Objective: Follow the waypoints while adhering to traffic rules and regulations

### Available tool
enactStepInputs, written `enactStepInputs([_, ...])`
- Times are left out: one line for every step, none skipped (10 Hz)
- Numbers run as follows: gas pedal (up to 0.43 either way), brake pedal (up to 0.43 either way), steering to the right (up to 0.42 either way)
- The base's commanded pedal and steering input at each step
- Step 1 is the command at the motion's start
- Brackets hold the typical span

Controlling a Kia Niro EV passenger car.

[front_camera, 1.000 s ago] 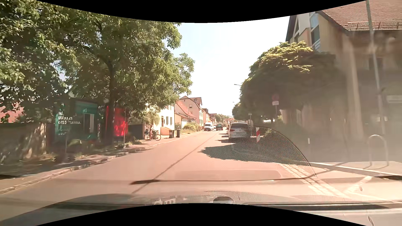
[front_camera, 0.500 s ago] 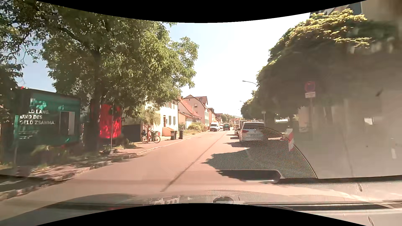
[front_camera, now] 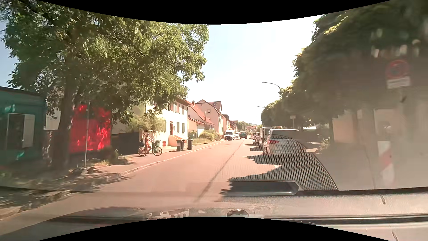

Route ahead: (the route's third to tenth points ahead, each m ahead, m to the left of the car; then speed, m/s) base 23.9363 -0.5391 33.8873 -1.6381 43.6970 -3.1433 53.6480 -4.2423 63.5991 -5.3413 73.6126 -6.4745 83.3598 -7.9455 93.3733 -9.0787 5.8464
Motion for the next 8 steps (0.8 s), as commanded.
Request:
enactStepInputs([0.067,0.0,0.015])
enactStepInputs([0.079,0.0,0.02])
enactStepInputs([0.079,0.0,0.029])
enactStepInputs([0.087,0.0,0.038])
enactStepInputs([0.087,0.0,0.042])
enactStepInputs([0.098,0.0,0.042])
enactStepInputs([0.098,0.0,0.042])
enactStepInputs([0.098,0.0,0.043])
